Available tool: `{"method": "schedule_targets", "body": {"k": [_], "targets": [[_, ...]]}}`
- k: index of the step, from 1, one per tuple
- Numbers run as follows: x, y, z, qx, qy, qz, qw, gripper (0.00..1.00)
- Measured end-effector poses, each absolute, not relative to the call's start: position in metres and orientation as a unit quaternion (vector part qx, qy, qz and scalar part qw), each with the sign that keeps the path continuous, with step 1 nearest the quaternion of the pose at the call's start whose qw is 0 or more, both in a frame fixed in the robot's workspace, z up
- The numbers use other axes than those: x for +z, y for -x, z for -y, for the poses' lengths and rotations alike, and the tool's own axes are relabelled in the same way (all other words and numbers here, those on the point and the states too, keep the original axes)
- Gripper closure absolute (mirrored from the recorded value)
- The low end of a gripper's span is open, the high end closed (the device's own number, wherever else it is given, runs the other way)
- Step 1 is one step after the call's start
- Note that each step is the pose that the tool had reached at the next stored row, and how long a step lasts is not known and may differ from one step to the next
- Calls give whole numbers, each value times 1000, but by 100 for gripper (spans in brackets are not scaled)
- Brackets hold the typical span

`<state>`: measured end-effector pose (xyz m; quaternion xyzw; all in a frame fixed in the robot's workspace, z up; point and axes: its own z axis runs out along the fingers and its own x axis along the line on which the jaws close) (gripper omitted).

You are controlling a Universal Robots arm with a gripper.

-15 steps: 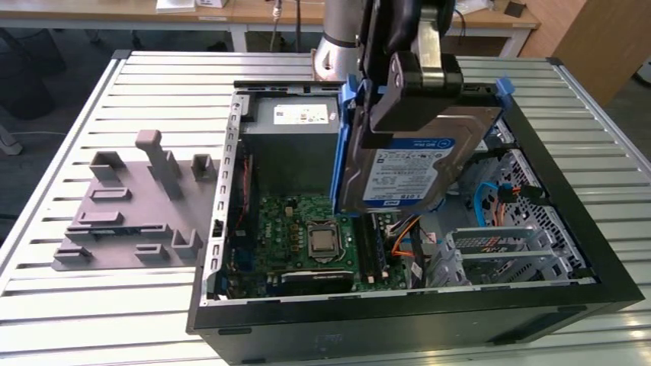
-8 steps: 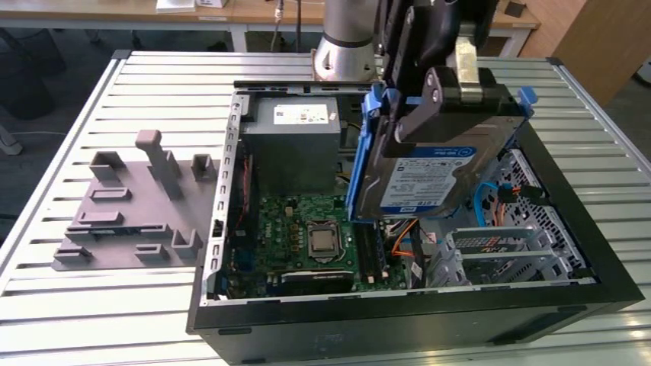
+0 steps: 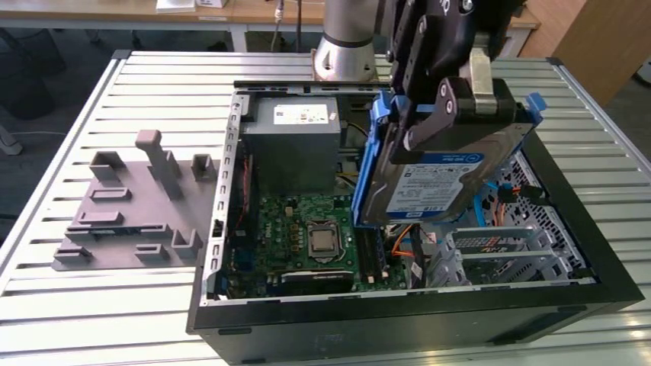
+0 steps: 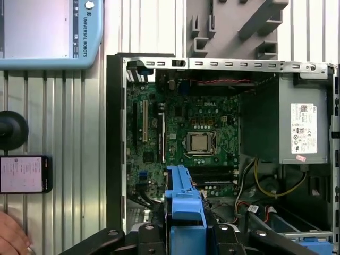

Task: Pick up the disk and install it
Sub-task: 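Insert the disk into the insertion slot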

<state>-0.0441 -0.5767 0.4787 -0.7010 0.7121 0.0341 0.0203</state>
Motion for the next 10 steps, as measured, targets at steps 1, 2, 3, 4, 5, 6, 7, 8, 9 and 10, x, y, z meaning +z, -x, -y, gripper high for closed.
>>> {"method": "schedule_targets", "body": {"k": [1,2,3,4,5,6,7,8,9,10], "targets": [[478,44,579,34,701,-712,20,63],[478,43,580,34,701,-712,20,63],[478,41,581,34,701,-712,20,63],[478,38,582,34,701,-712,20,63],[477,36,582,34,701,-712,20,63],[477,33,582,34,701,-712,20,63],[477,31,583,34,701,-712,20,63],[476,30,583,34,701,-712,20,63],[476,29,583,34,701,-712,20,63],[476,28,583,34,701,-712,20,63]]}}
